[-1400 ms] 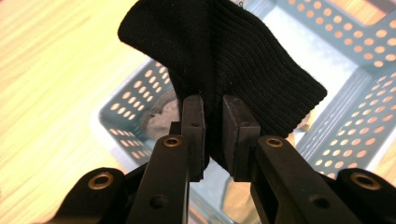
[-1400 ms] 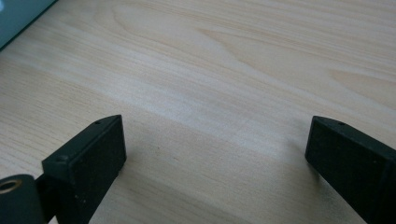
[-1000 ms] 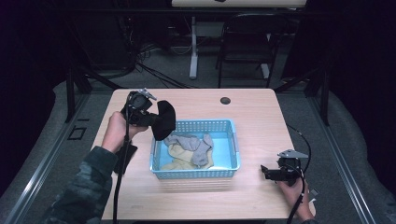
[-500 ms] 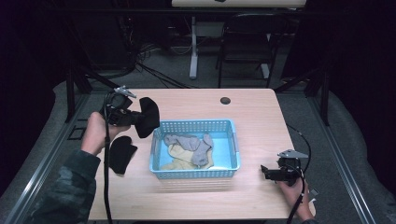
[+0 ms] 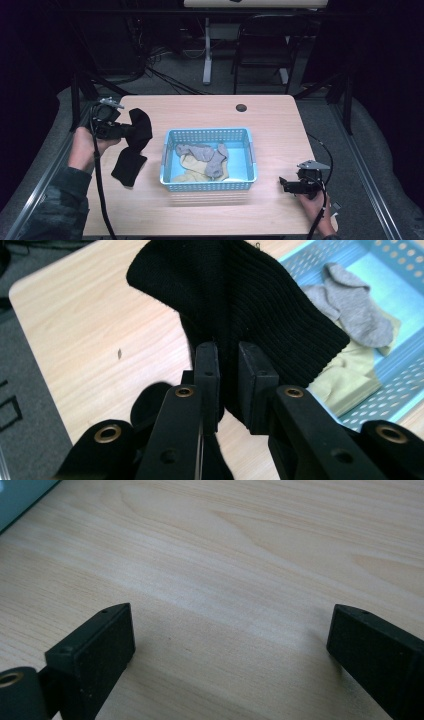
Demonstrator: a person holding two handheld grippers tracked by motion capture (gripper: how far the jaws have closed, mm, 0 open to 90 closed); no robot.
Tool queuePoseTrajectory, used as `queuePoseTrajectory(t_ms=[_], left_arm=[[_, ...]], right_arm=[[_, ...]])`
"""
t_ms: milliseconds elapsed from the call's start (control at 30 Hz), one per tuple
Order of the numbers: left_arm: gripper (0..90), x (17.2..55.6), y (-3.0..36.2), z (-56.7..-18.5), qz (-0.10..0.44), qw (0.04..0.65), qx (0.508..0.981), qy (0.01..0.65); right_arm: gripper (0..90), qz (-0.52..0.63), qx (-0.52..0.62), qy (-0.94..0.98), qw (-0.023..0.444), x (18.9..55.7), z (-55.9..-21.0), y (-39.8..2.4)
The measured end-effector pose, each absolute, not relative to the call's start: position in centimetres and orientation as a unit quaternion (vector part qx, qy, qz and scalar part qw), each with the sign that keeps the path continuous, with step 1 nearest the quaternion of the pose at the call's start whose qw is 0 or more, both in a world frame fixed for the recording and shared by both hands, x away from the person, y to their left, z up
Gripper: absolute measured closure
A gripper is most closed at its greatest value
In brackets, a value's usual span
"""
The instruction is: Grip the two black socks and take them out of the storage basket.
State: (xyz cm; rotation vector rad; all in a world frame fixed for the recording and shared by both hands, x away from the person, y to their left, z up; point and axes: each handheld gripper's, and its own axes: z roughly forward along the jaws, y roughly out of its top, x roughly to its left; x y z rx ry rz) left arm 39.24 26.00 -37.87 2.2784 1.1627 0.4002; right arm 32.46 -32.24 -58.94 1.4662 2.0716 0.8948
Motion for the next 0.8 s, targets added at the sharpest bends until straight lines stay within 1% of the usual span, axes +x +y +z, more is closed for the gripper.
queuePoseTrajectory(t_ms=[200,433,800], left_arm=[[79.7,39.5,28.0,-39.4,0.14,0.262,0.837,0.46],[79.8,39.8,28.9,-40.9,0.129,0.254,0.832,0.476],[79.6,41.6,30.4,-45.4,0.093,0.219,0.819,0.522]], right_arm=[[4.6,0.324,0.531,0.75,0.224,32.5,-58.9,-32.2],[4.6,0.324,0.532,0.75,0.224,32.5,-58.9,-32.2],[4.6,0.324,0.531,0.75,0.224,32.5,-58.9,-32.2]])
